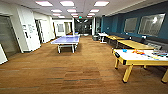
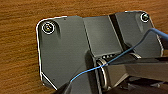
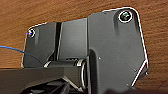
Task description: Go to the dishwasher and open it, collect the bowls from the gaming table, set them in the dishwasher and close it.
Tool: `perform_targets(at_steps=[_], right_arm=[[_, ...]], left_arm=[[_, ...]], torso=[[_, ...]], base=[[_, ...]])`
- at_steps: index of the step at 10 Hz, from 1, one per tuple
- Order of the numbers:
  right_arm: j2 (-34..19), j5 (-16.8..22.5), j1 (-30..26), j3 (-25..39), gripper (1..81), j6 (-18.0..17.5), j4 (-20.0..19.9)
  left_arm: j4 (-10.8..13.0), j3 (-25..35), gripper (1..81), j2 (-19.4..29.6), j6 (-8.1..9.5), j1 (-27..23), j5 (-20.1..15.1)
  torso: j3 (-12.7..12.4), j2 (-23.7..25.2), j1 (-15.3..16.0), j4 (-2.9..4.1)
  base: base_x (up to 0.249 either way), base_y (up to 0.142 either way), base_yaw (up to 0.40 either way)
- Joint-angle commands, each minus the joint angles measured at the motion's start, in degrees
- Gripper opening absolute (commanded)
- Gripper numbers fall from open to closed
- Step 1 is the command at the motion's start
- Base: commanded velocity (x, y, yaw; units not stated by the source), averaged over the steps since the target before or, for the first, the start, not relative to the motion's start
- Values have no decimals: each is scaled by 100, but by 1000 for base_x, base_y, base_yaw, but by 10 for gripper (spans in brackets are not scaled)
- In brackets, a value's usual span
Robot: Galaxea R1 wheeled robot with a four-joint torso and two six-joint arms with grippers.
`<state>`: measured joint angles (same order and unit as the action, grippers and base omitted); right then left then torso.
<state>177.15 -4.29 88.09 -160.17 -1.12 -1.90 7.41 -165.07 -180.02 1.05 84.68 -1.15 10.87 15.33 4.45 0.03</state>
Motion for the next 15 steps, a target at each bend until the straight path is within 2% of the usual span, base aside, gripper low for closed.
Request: perform_targets(at_steps=[1, 15], right_arm=[[33, 288, -305, 22, 811, 7, 6], [50, 297, -278, 23, 811, 15, 6]], left_arm=[[23, -16, 811, -26, -52, -315, -290], [-29, -16, 811, -35, -44, -298, -290]], torso=[[0, 0, 0, 0], [0, 0, 2, 0]], base=[[253, 0, 0], [245, 0, 0]])
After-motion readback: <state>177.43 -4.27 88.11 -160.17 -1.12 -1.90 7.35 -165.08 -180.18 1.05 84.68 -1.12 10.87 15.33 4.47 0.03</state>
